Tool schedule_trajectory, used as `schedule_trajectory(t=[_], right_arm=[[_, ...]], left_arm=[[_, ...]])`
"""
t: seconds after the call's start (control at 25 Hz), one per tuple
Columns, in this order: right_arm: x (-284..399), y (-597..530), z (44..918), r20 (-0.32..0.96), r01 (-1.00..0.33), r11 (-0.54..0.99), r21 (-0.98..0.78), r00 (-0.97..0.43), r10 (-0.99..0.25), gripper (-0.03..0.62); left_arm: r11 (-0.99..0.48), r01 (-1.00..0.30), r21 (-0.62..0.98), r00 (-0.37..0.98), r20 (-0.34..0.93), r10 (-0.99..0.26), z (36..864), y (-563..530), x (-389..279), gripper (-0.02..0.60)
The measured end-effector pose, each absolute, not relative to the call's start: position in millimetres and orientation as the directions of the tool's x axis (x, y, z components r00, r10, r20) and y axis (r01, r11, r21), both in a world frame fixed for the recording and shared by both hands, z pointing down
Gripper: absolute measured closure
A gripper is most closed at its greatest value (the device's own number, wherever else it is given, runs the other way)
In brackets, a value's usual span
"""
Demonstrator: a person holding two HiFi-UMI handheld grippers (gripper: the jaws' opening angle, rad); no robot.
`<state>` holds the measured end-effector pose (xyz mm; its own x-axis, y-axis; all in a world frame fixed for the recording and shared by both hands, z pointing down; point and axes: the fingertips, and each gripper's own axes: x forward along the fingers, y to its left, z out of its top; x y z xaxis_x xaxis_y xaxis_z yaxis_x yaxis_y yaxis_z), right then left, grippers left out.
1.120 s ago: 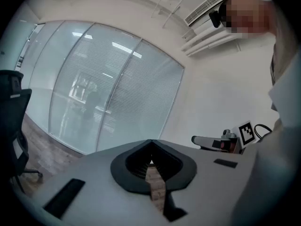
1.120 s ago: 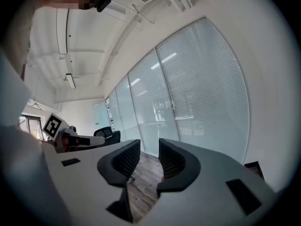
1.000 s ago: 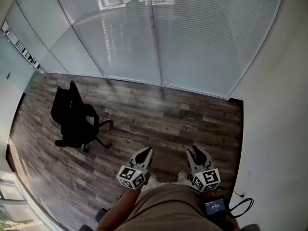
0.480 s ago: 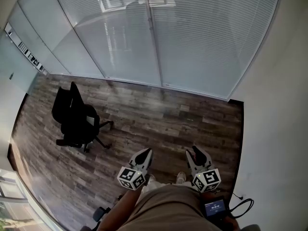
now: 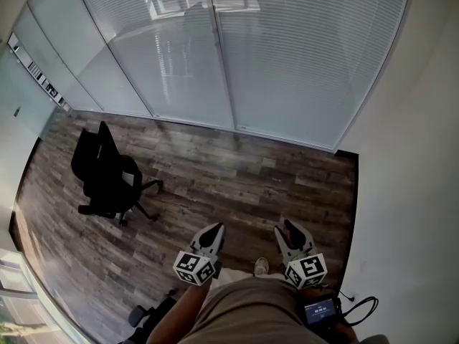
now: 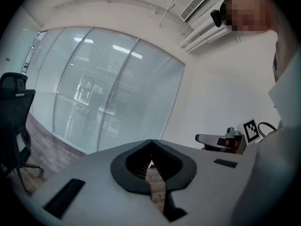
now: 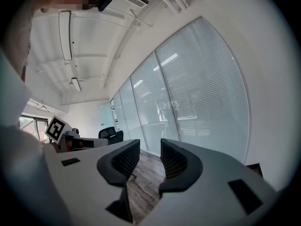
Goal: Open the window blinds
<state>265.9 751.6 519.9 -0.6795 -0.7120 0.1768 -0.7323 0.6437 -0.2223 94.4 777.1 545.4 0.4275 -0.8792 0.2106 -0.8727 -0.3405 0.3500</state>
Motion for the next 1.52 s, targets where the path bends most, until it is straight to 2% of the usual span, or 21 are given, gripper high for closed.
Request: schedule_trajectory(t=[0.28,0.64,1.08,1.52], right_arm=[[285.5,744.5,530.1,0.191,-0.723,0.65,-0.233,-0.689,-0.699,0.468],[279.5,719.1,543.5,0.208,-0.719,0.649,-0.248,-0.694,-0.69,0.468],[229.5,644.3,541.5,0.207,-0.736,0.627,-0.253,-0.675,-0.708,0.468],[151.3,548.3,541.4,0.227,-0.754,0.609,-0.247,-0.656,-0.72,0.468]], left_arm=[[-0.326,-0.875,0.357,0.414,0.204,-0.887,547.7,770.2,117.4,0.566],[-0.306,-0.88,0.363,0.403,0.227,-0.887,562.0,743.3,103.9,0.566],[-0.336,-0.864,0.375,0.436,0.225,-0.871,560.5,658.1,53.5,0.566],[-0.388,-0.833,0.395,0.496,0.218,-0.841,559.1,548.9,-9.4,0.566]])
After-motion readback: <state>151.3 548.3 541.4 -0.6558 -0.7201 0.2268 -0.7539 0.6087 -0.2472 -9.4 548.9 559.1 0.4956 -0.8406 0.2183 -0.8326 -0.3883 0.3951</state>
